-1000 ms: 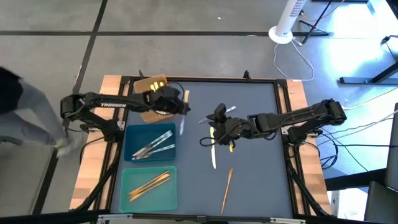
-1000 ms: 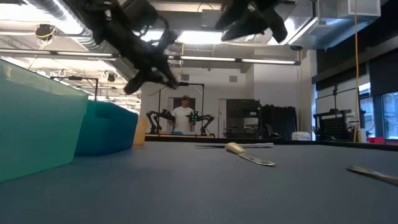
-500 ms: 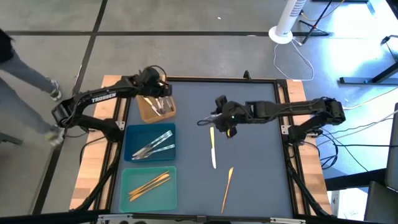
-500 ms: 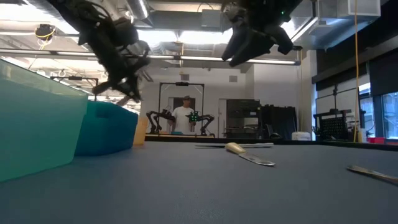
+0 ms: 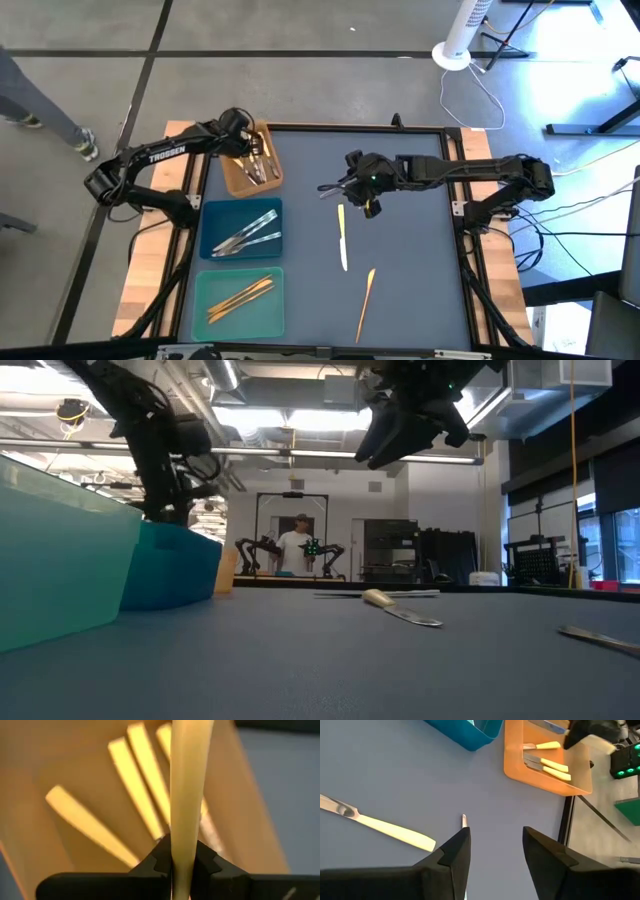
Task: Sort silverware by color (type)
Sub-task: Put the yellow knife into the orange bin
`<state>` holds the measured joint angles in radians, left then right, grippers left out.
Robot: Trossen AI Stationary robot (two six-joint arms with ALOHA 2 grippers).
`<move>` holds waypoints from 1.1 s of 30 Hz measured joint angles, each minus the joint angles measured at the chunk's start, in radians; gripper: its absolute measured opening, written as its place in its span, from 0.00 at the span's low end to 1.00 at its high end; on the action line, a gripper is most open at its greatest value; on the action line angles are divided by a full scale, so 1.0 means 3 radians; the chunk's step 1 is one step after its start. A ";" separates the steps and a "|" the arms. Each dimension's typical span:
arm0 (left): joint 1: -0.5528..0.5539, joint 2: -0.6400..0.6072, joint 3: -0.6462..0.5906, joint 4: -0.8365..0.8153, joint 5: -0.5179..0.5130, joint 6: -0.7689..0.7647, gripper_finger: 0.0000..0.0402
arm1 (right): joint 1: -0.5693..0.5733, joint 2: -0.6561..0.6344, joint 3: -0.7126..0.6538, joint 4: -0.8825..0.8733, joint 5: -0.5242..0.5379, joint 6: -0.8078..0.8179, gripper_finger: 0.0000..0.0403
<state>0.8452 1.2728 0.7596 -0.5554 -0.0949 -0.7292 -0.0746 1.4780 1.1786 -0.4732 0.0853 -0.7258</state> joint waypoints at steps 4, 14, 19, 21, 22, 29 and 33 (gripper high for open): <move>0.0000 0.0000 -0.0198 0.0008 -0.0004 -0.0002 0.06 | 0.0001 0.0000 0.0000 0.0000 0.0000 0.0000 0.42; 0.0000 0.0000 -0.0527 0.0264 -0.0183 -0.0013 0.06 | 0.0001 0.0001 0.0000 0.0004 0.0000 0.0000 0.42; 0.0000 0.0000 -0.0548 0.0298 -0.0240 -0.0013 0.06 | 0.0001 0.0003 0.0000 0.0005 0.0000 -0.0001 0.42; 0.0000 0.0000 -0.0548 0.0311 -0.0246 -0.0013 0.06 | 0.0001 0.0003 0.0000 0.0005 0.0000 -0.0001 0.42; 0.0000 0.0000 -0.0548 0.0319 -0.0251 -0.0013 0.06 | 0.0003 0.0003 0.0000 0.0005 0.0000 -0.0001 0.42; 0.0000 0.0000 -0.0548 0.0320 -0.0256 -0.0154 0.14 | 0.0004 0.0003 0.0000 0.0016 0.0000 -0.0001 0.42; 0.0000 0.0000 -0.0548 0.0320 -0.0266 -0.0161 0.21 | 0.0004 0.0003 0.0000 0.0029 0.0000 -0.0001 0.42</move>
<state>0.8452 1.2728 0.5953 -0.4595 -0.1745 -0.7776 -0.0734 1.4788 1.1786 -0.4644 0.0853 -0.7261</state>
